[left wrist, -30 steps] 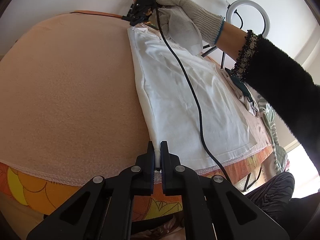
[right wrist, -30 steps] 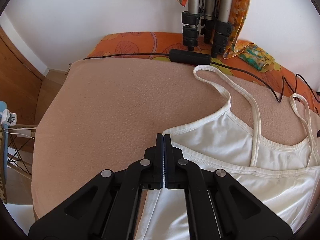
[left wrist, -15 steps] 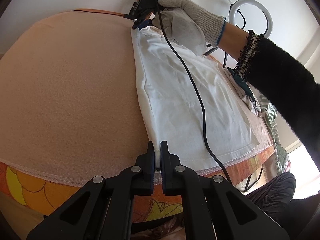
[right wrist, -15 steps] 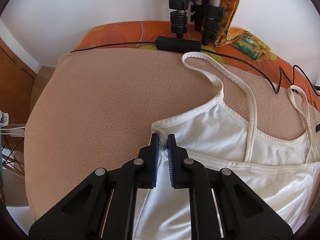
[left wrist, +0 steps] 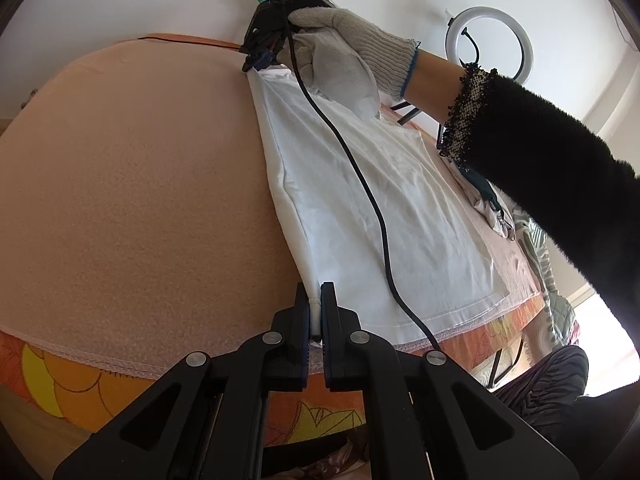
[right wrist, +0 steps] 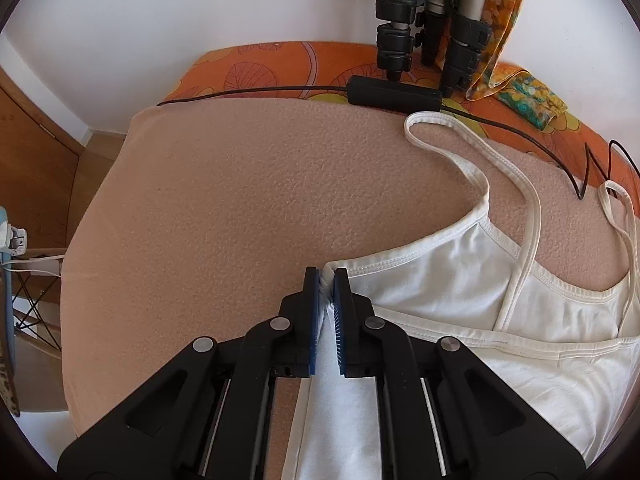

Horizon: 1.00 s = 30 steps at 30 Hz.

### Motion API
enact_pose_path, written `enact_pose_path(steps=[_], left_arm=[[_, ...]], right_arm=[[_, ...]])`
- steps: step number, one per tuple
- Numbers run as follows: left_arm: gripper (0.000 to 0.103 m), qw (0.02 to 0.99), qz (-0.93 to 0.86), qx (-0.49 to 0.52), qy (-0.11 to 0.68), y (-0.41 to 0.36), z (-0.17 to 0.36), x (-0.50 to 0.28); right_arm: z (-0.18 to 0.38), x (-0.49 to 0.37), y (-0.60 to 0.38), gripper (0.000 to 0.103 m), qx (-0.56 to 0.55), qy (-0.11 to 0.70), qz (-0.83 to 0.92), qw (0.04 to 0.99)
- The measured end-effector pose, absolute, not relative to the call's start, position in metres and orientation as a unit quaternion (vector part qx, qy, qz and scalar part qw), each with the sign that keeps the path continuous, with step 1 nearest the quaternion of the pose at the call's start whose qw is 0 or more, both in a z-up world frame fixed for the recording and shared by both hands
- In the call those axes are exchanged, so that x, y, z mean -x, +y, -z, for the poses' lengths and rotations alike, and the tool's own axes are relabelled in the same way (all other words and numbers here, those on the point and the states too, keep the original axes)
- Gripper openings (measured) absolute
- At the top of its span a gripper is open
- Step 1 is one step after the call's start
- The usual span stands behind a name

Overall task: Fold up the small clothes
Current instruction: 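Close the left tool on the hem corner while the right tool pinches the side seam, then fold the gripped side edge over toward the tank top's center with both tools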

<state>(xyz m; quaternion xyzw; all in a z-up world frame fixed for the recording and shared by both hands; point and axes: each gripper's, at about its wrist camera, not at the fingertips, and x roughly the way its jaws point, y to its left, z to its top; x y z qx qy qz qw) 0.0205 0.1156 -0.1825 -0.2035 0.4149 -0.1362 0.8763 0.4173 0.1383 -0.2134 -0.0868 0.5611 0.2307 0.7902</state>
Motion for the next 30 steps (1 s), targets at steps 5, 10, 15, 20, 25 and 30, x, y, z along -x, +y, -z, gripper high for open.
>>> enact_pose_path(steps=[5,10,15,20,25,30], left_arm=[[0.003,0.860,0.134,0.227,0.437,0.119,0.198,-0.024],[0.003,0.875,0.144,0.203,0.416,0.112,0.180,-0.021],[0.003,0.882,0.162,0.177,0.405,0.095,0.166,-0.022],[0.003,0.883,0.182,0.163,0.401,0.077,0.157,-0.026],[0.003,0.879,0.210,0.144,0.403,0.051,0.150,-0.033],[0.003,0.868,0.236,0.129,0.417,0.023,0.152,-0.040]], right_arm=[[0.211,-0.420,0.132,0.008,0.086,0.560,-0.232,0.791],[0.203,-0.421,0.120,0.008,0.062,0.559,-0.248,0.788],[0.183,-0.419,0.102,0.008,0.054,0.549,-0.267,0.790],[0.162,-0.415,0.069,0.008,0.053,0.540,-0.273,0.794],[0.144,-0.415,0.023,0.008,0.066,0.533,-0.261,0.802],[0.144,-0.424,-0.014,0.008,0.075,0.531,-0.231,0.811]])
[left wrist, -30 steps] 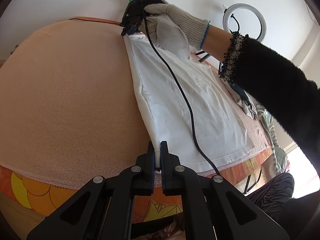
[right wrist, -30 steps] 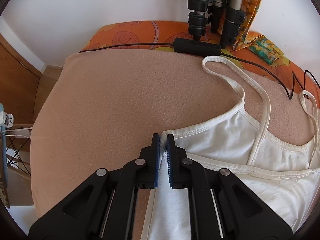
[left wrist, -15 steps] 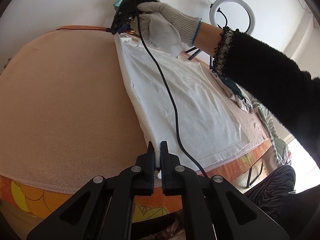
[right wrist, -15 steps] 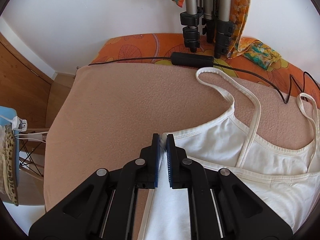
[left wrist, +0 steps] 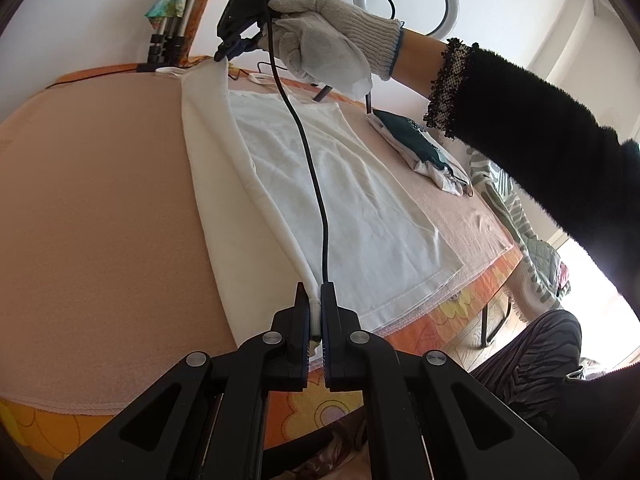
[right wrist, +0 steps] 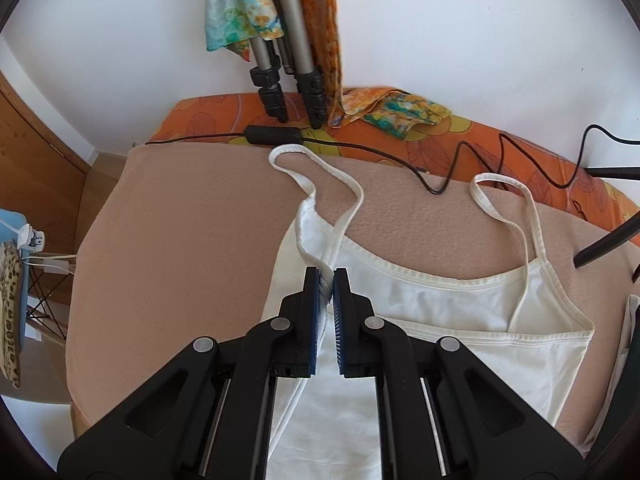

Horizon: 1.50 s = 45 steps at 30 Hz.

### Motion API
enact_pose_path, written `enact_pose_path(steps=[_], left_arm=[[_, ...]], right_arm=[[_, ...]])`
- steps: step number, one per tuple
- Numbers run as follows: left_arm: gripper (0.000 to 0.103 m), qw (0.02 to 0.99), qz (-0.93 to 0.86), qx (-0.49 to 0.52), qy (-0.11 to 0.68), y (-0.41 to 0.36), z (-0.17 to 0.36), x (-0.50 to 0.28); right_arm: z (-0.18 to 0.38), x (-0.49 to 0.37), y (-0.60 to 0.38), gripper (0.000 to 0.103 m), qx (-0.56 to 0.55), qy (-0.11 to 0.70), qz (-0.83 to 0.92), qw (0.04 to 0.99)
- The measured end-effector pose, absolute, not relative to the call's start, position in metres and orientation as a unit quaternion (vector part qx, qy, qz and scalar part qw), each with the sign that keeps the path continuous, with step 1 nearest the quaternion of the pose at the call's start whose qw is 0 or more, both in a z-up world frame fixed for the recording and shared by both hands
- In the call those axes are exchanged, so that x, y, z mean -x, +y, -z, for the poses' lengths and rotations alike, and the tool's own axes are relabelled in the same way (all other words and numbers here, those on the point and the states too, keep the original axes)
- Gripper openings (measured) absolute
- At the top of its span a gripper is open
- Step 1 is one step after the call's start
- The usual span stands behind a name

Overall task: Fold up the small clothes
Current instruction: 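Fold the gripped side edge over toward the tank top's center with both tools, then open both tools and move them to the tank top's other side edge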

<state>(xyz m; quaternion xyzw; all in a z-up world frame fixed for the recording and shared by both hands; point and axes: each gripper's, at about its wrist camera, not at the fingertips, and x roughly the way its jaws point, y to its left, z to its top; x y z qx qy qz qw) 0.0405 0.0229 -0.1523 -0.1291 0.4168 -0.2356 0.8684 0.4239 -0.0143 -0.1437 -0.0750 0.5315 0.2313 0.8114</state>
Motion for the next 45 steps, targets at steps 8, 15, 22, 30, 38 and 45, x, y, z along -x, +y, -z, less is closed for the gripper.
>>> enact_pose_path(steps=[8,15,22,30,38,45], left_arm=[[0.003,0.851,0.255,0.127,0.441,-0.003,0.162,-0.056],[0.003,0.835,0.266,0.124,0.466,-0.015,0.172,-0.064],[0.015,0.825,0.276,0.118,0.479,-0.018,0.175,-0.066],[0.016,0.829,0.271,0.121,0.475,-0.012,0.166,-0.060],[0.016,0.854,0.272,0.100,0.432,-0.007,0.143,-0.040],[0.016,0.876,0.246,0.087,0.406,-0.018,0.133,-0.037]], right_arm=[[0.172,-0.440,-0.044,0.008,0.055,0.540,-0.213,0.812],[0.195,-0.439,-0.043,0.008,0.065,0.542,-0.218,0.809],[0.205,-0.438,-0.044,0.008,0.082,0.542,-0.213,0.809],[0.155,-0.425,-0.075,0.043,0.055,0.494,-0.225,0.838],[0.094,-0.394,-0.131,0.046,0.006,0.458,-0.251,0.853],[0.059,-0.368,-0.201,0.046,-0.010,0.436,-0.246,0.865]])
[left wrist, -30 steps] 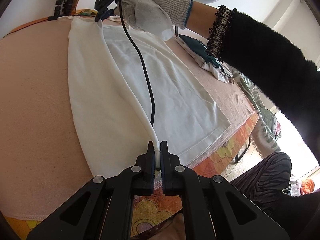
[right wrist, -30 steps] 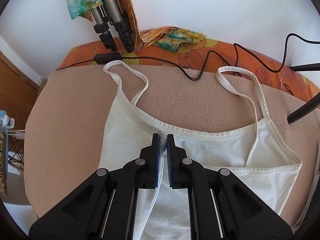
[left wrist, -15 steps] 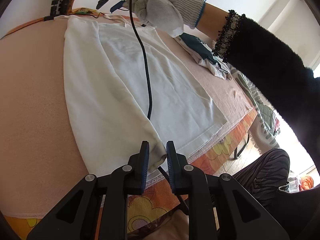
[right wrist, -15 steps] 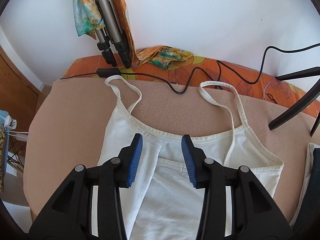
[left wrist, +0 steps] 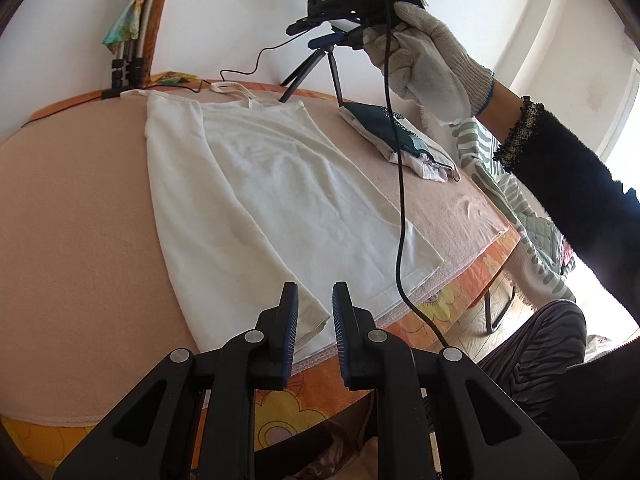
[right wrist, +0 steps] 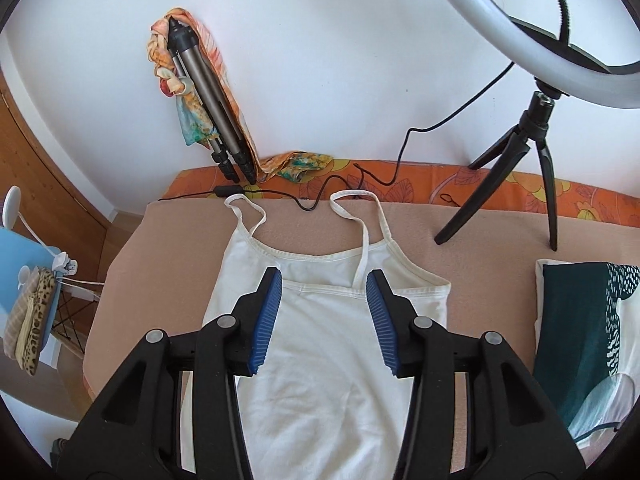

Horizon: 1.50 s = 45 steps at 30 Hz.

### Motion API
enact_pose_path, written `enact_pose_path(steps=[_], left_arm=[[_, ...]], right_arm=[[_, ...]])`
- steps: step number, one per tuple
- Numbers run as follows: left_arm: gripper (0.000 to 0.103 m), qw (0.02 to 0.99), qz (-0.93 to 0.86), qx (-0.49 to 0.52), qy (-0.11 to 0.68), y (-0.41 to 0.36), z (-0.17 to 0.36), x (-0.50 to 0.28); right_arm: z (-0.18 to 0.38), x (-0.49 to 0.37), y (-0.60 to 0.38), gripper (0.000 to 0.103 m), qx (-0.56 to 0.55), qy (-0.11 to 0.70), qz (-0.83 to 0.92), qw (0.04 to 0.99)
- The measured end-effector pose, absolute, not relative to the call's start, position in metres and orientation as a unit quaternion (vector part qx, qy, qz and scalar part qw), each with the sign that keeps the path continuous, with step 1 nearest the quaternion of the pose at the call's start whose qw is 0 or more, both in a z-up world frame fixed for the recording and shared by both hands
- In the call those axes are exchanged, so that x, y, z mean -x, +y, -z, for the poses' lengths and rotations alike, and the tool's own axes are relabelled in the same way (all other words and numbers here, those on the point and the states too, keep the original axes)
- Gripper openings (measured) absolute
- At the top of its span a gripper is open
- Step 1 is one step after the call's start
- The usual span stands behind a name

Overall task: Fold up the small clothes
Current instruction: 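Open both tools and move them to the tank top's other side edge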

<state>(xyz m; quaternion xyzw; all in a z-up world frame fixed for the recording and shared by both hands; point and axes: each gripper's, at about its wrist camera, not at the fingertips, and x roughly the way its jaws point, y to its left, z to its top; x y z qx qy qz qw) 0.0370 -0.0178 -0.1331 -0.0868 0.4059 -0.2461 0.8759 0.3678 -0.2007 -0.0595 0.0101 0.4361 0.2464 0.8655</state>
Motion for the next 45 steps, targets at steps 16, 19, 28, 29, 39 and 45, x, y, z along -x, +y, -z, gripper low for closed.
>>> enact_pose_path(steps=[16,19,28,29,39,45], left_arm=[[0.047,0.862,0.305,0.024,0.403,-0.152,0.137,-0.042],[0.047,0.858,0.316,-0.002,0.405,-0.177,0.141,-0.043],[0.047,0.854,0.301,-0.062,0.419,-0.227,0.158,-0.055],[0.047,0.854,0.296,-0.068,0.421,-0.229,0.161,-0.056],[0.028,0.862,0.262,-0.074,0.427,-0.233,0.177,-0.065],[0.007,0.868,0.259,-0.050,0.420,-0.223,0.179,-0.071]], right_arm=[[0.041,-0.345,-0.356,0.054,-0.018,0.429,-0.216,0.877],[0.048,-0.345,-0.371,0.055,-0.024,0.433,-0.216,0.875],[0.082,-0.356,-0.375,0.055,-0.022,0.447,-0.245,0.860],[0.086,-0.359,-0.372,0.055,-0.021,0.449,-0.250,0.858],[0.130,-0.393,-0.334,0.055,-0.048,0.476,-0.280,0.832],[0.157,-0.408,-0.298,0.055,-0.041,0.500,-0.290,0.815]])
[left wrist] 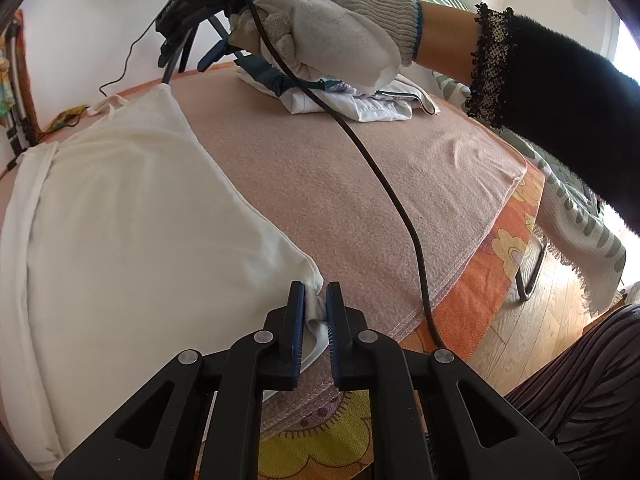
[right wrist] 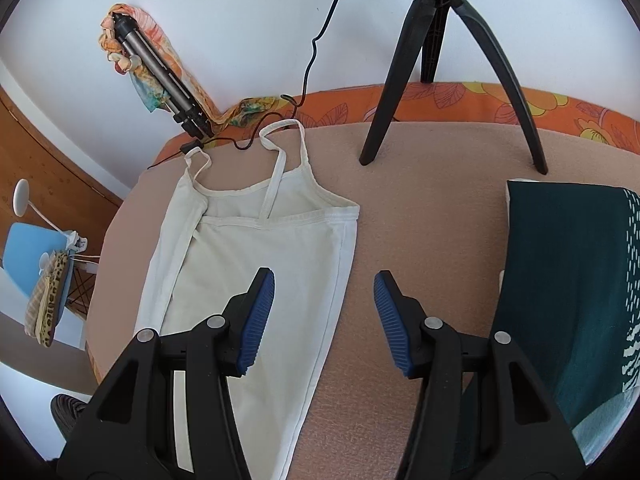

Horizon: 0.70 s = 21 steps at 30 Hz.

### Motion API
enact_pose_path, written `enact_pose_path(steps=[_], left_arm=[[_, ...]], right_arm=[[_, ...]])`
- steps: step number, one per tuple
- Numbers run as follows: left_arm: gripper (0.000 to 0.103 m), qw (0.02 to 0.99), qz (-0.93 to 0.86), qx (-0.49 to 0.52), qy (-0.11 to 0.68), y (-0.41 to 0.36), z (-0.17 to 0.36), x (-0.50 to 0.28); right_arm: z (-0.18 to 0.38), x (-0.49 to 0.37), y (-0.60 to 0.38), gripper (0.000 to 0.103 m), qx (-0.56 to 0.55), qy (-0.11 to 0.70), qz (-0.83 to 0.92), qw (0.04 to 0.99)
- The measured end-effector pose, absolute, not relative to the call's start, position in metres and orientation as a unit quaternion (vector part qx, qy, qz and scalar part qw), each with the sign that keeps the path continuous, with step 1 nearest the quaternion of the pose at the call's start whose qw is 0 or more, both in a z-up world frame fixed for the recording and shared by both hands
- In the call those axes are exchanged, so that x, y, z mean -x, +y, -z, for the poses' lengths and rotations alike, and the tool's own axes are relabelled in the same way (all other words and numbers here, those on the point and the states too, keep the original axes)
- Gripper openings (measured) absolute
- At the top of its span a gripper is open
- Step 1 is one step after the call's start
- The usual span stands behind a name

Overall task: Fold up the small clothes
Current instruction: 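Open both tools and move them to the tank top's other side edge, then close the left tool on the hem corner while the right tool pinches the side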

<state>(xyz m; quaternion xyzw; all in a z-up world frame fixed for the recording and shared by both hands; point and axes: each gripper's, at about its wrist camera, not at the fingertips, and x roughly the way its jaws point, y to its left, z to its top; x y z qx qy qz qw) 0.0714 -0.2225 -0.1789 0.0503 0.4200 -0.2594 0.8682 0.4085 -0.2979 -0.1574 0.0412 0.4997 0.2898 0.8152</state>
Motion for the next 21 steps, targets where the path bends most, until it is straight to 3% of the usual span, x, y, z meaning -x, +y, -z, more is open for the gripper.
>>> enact_pose_path(steps=[9,14,16,19,21], left_arm=[[0.004,0.869,0.263,-0.008,0.418,-0.214,0.176,-0.073],[0.004,0.874,0.266,0.010,0.408,-0.208,0.170,-0.070],[0.004,0.874,0.267,0.017,0.405,-0.206,0.168,-0.069],[0.004,0.876,0.266,0.023,0.401,-0.202,0.166,-0.068],[0.004,0.878,0.265,0.031,0.399,-0.198,0.165,-0.067]], right_arm=[[0.194,-0.433,-0.276,0.054,-0.020,0.518,-0.249,0.818],[0.202,-0.442,-0.280,0.037,-0.035,0.518,-0.238,0.821],[0.203,-0.446,-0.279,0.020,-0.052,0.521,-0.251,0.815],[0.203,-0.446,-0.270,0.006,-0.052,0.520,-0.259,0.812],[0.203,-0.445,-0.263,0.004,-0.027,0.517,-0.244,0.820]])
